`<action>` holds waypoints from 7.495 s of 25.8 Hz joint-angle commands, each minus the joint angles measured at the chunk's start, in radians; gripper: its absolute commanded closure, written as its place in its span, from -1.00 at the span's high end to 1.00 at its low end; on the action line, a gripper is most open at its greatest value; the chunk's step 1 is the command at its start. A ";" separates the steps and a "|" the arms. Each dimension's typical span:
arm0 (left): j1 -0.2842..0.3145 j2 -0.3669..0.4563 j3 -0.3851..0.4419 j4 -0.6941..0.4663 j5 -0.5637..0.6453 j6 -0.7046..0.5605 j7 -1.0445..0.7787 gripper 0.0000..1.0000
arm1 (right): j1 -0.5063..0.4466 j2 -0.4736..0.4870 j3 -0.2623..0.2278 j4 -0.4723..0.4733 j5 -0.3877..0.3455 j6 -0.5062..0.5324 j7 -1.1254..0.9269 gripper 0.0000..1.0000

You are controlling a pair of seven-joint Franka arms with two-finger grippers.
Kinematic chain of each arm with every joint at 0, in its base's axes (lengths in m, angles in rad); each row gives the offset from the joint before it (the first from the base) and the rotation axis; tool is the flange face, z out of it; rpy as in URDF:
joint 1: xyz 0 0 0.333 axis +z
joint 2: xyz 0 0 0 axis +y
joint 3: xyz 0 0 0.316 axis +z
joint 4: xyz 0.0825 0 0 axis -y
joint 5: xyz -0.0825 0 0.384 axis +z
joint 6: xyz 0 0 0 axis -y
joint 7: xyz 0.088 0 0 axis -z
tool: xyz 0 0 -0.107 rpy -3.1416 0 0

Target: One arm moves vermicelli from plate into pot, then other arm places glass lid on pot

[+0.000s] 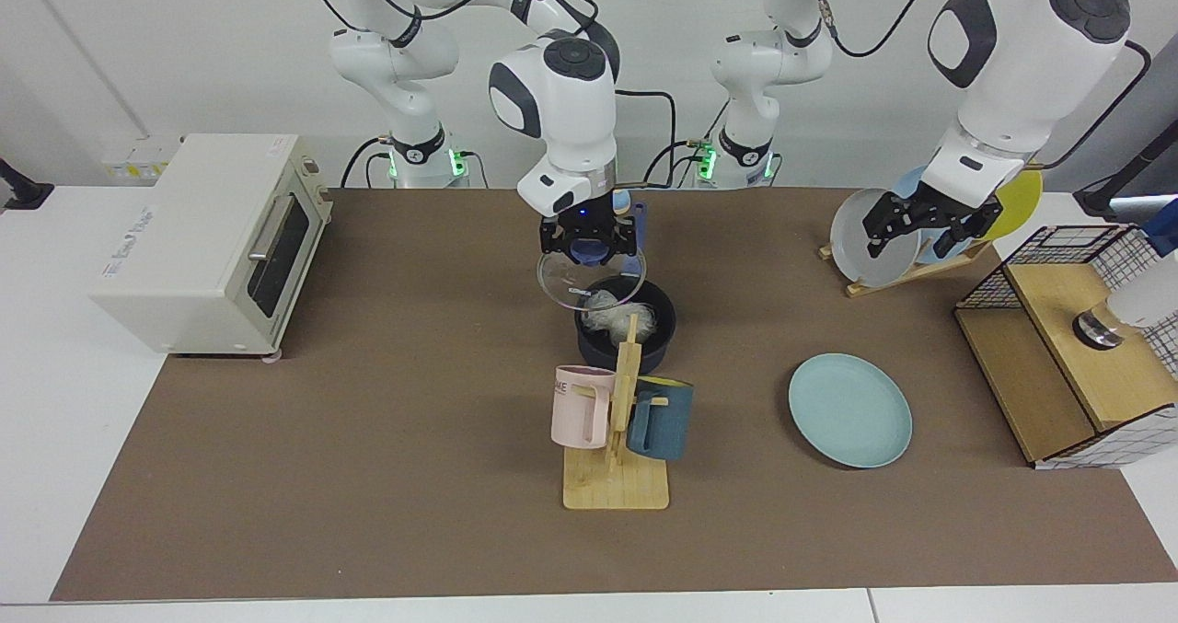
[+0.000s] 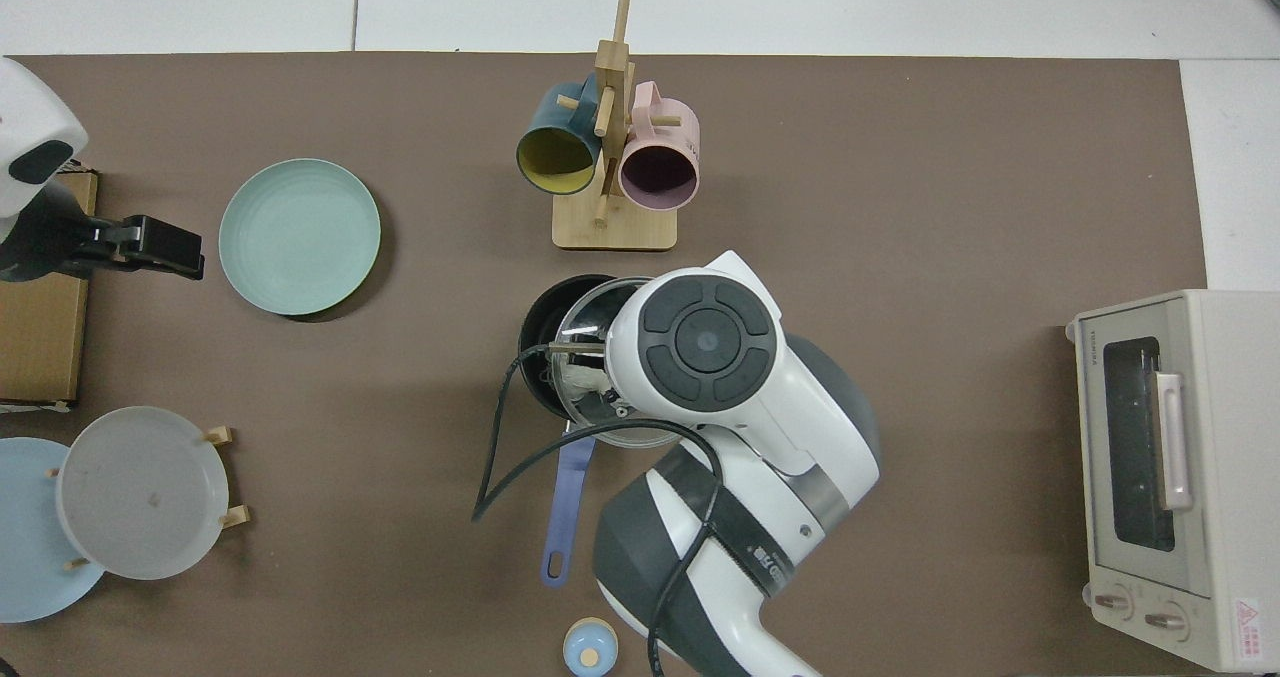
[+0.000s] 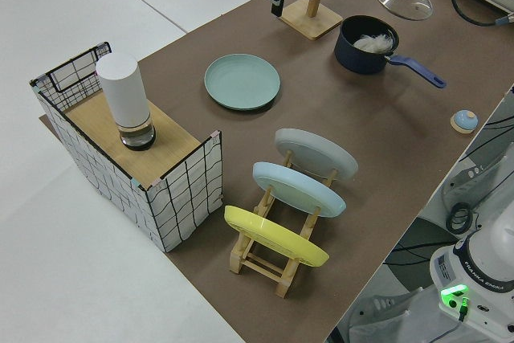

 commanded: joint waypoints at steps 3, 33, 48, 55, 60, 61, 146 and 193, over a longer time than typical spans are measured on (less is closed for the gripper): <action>-0.010 -0.033 -0.001 -0.047 0.010 0.026 0.007 1.00 | 0.044 0.167 0.031 0.153 -0.106 0.003 0.155 -1.00; -0.030 -0.033 0.003 -0.040 0.007 0.002 0.006 1.00 | 0.047 0.295 0.041 0.223 -0.132 -0.036 0.201 -1.00; -0.030 -0.033 0.003 -0.040 0.007 0.002 0.006 1.00 | 0.064 0.313 0.041 0.226 -0.110 -0.026 0.206 -1.00; -0.019 -0.033 -0.001 -0.038 0.007 0.002 0.006 1.00 | 0.065 0.313 0.041 0.222 -0.112 -0.031 0.204 -1.00; -0.013 -0.033 0.000 -0.038 0.007 0.003 0.006 1.00 | 0.069 0.321 0.041 0.222 -0.113 -0.033 0.207 -1.00; -0.013 -0.033 0.000 -0.038 0.007 0.002 0.006 1.00 | 0.070 0.324 0.041 0.222 -0.113 -0.033 0.209 -1.00; -0.013 -0.033 -0.001 -0.038 0.007 0.002 0.006 1.00 | -0.037 0.014 -0.396 0.360 0.140 -0.342 -0.645 1.00; -0.013 -0.034 -0.001 -0.038 0.007 0.002 0.006 1.00 | -0.034 -0.362 -0.725 0.052 0.179 -0.395 -0.936 1.00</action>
